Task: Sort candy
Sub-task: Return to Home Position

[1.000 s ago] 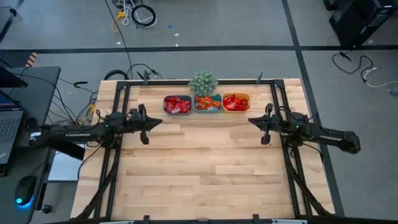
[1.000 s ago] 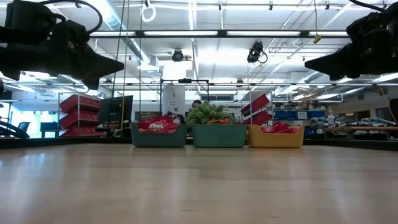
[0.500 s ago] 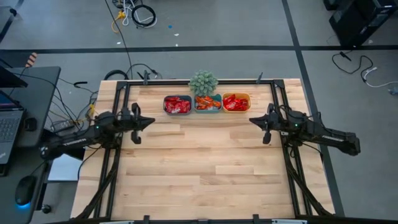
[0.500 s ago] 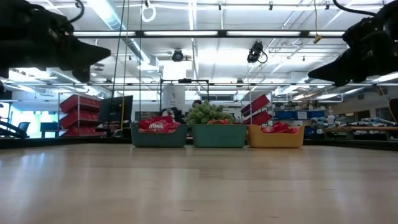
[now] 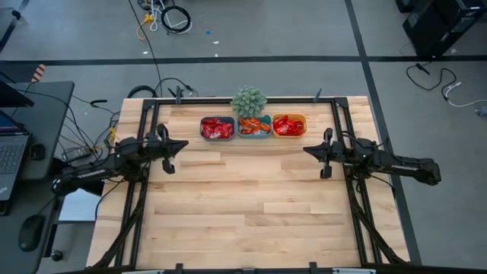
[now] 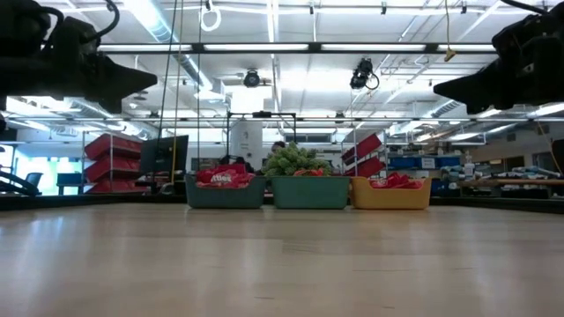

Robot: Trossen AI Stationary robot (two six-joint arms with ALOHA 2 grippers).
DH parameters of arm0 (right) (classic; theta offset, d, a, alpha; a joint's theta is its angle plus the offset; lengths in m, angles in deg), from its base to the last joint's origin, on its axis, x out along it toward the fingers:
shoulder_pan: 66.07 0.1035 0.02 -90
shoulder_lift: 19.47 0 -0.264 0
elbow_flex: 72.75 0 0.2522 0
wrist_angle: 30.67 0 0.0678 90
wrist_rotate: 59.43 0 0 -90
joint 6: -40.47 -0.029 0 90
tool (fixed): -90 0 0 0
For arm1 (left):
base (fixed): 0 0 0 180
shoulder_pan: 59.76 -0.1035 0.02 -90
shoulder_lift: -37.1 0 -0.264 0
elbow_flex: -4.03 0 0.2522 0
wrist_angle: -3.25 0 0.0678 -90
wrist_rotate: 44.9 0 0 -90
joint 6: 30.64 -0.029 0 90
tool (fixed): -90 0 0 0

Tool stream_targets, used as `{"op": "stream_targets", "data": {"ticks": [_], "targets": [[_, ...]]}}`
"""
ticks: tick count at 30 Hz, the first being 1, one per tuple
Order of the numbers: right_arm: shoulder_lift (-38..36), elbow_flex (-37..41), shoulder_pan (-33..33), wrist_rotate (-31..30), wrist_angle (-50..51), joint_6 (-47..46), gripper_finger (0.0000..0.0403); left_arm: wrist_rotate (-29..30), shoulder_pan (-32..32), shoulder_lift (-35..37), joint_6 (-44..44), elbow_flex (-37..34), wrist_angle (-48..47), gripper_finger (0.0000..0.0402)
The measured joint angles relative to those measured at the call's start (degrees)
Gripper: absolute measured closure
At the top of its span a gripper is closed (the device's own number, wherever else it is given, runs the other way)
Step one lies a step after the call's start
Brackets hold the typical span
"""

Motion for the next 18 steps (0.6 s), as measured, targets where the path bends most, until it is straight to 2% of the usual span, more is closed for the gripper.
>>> {"op": "stream_targets", "data": {"ticks": [7, 11, 18], "targets": [[0.0, 0.0, -0.7, -0.1, -0.1, -0.2, 0.0403, 0.0, 0.0, -0.1, -0.5, 0.0, -3.8, 0.0395], [-0.1, 0.0, -0.7, -0.7, -0.2, -2.0, 0.0403, -0.7, 0.0, 0.0, 2.0, 0.0, -1.5, 0.0395], [1.2, 0.0, -0.8, -8.0, -1.5, -4.0, 0.0403, -0.1, 0.0, 0.0, 3.9, 0.0, -4.3, 0.0394]]}}
